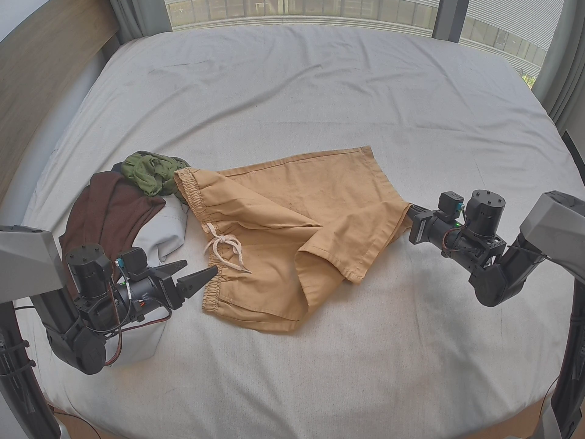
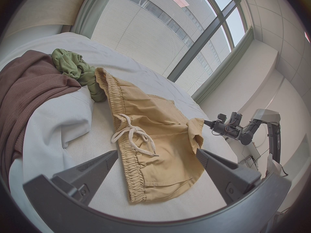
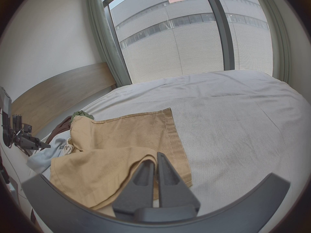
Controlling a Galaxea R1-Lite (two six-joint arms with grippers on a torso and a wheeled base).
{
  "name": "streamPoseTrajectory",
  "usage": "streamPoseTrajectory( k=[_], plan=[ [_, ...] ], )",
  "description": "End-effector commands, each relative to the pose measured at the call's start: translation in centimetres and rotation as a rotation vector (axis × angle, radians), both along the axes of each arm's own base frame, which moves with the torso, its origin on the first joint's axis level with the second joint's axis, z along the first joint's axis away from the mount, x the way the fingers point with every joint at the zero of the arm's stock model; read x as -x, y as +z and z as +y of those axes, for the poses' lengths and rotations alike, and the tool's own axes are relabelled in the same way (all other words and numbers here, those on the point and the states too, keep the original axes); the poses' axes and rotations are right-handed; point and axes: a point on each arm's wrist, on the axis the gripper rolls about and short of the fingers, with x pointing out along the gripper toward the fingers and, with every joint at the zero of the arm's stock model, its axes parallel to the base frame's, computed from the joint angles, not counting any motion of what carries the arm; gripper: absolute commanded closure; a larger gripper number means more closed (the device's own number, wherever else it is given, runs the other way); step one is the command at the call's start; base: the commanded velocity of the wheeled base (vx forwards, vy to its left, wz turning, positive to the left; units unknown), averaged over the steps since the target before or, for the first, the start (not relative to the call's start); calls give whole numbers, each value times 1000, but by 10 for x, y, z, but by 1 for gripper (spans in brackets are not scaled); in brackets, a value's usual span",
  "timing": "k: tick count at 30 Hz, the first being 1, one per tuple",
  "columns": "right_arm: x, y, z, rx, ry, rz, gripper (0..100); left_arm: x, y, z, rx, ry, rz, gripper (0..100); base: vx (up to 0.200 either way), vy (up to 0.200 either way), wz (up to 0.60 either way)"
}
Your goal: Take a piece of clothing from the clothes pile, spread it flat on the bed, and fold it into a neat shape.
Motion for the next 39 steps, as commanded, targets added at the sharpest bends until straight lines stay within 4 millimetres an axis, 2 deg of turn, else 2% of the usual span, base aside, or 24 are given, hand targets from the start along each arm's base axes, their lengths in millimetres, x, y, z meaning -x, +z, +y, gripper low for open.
streamPoseTrajectory(
  k=[1, 2, 3, 6, 10, 15, 23, 26, 30, 33, 35, 39],
  plan=[
    [-5, -21, 1, 12, 0, 41, 100, 0, 0, 0, 0, 0, 1, 0, 0, 0, 0],
    [-5, -21, 1, 10, 0, 37, 100, 0, 0, 0, 0, 0, 1, 0, 0, 0, 0],
    [-5, -20, 1, 10, 0, 35, 0, 0, 0, 0, 0, 0, 1, 0, 0, 0, 0],
    [-5, -16, 1, 2, -1, 16, 0, 0, 0, 0, 0, 0, 1, 0, 0, 0, 0],
    [17, -11, -4, 9, -1, 52, 0, 0, 0, 0, 0, 0, 1, 0, 0, 0, 0],
    [46, -17, -16, 26, -15, 135, 0, 1, -1, 0, -2, -2, 3, 0, 0, 0, 0],
    [75, -30, -30, 40, -38, 209, 0, 1, -2, 0, -9, -4, 2, 0, 0, 0, 0],
    [90, -36, -20, 45, 1, 227, 0, 1, -2, -1, -9, -5, 2, 0, 0, 0, 0],
    [100, -33, 8, 11, 95, 181, 0, 1, -2, 0, -10, -4, 1, 0, 0, 0, 0],
    [107, -38, 31, -45, 160, 228, 0, 1, -1, 0, -9, -3, 0, 0, 0, 0, 0],
    [109, -44, 44, -102, 185, 274, 0, 1, -1, 0, -9, -2, -1, 0, 0, 0, 0],
    [101, -57, 55, -138, 191, 316, 0, 1, 0, 0, -9, -2, -3, 0, 0, 0, 0]
  ],
)
